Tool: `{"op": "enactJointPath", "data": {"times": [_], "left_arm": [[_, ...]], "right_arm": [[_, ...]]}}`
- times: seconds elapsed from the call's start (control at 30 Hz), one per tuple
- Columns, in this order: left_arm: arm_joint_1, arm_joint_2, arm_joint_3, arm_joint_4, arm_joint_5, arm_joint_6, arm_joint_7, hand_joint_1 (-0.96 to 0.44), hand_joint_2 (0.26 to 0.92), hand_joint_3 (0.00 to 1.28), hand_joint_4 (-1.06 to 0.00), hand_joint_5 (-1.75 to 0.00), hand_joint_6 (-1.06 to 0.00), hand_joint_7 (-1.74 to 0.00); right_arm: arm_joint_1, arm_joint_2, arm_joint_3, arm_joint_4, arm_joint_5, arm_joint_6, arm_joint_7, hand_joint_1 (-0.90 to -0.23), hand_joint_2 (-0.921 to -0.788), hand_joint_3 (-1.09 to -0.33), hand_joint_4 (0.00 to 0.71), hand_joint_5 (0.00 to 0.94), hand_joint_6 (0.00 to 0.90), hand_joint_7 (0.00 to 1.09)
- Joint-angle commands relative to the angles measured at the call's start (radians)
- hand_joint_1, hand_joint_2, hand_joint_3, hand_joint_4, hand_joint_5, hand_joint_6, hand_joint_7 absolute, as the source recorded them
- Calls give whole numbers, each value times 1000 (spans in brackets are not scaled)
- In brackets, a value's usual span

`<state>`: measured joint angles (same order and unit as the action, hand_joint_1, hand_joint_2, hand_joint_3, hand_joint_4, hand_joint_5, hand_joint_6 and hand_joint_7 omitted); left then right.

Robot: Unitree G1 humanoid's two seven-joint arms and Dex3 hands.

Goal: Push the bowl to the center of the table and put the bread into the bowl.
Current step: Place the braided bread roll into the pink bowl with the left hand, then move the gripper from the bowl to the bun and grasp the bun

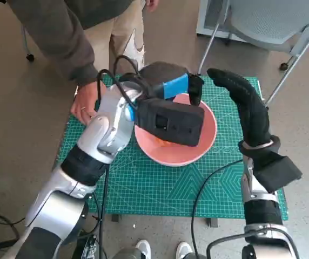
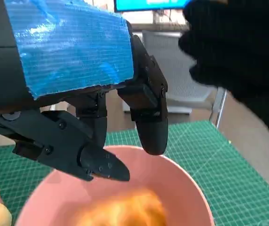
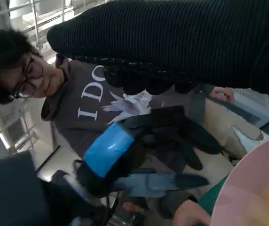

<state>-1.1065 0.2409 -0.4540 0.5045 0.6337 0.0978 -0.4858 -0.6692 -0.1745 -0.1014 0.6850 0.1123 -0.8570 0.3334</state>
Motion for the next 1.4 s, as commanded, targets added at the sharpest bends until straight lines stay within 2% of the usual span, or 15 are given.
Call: {"op": "enactJointPath", "data": {"times": [0.03,0.63,0.7,0.73,0.77,0.8,0.83,0.9,1.0,1.13,1.4], "left_arm": [[-43,4,3,16,-5,-19,0,1,918,70,-623,-1205,-688,-1139],[-51,-5,-8,77,9,-20,19,1,919,80,-638,-1313,-662,-1037],[-55,-8,-6,84,1,-8,-1,2,920,105,-633,-1355,-622,-1037],[-57,-9,-6,86,-2,-1,-12,2,920,121,-610,-1349,-600,-1091],[-58,-10,-4,83,-8,9,-31,130,921,129,-605,-1335,-502,-905],[-60,-10,-2,80,-15,22,-52,210,921,151,-581,-1348,-457,-722],[-61,-9,0,76,-19,31,-65,133,888,142,-506,-1201,-427,-639],[-61,-5,3,64,-25,55,-92,-100,823,82,-356,-594,-376,-353],[-50,6,10,30,-25,85,-112,-257,799,33,-242,-201,-355,-162],[-11,34,30,-49,-27,108,-113,-357,799,17,-161,-42,-341,-78],[124,131,112,-300,-30,141,-93,-439,822,16,-157,-9,-319,-35]], "right_arm": [[37,-4,4,-19,-13,27,-14,-693,-921,-853,180,0,-1,484],[44,-2,12,-29,-26,37,-48,-707,-921,-852,184,2,-1,483],[42,0,13,-28,-24,39,-46,-709,-921,-852,184,2,-1,483],[40,1,12,-26,-21,40,-44,-710,-921,-852,184,2,-1,483],[40,2,12,-26,-19,40,-43,-711,-921,-852,184,2,-1,483],[39,3,12,-24,-17,40,-41,-711,-921,-852,184,2,-1,483],[38,4,12,-24,-16,40,-40,-711,-921,-852,184,2,-1,483],[37,6,12,-20,-12,38,-37,-710,-921,-852,184,2,-1,483],[35,7,12,-16,-11,35,-36,-708,-921,-852,184,2,-1,483],[34,8,14,-12,-17,27,-40,-708,-921,-851,185,2,-1,483],[32,9,15,-3,-32,19,-54,-708,-921,-850,186,2,-1,483]]}}
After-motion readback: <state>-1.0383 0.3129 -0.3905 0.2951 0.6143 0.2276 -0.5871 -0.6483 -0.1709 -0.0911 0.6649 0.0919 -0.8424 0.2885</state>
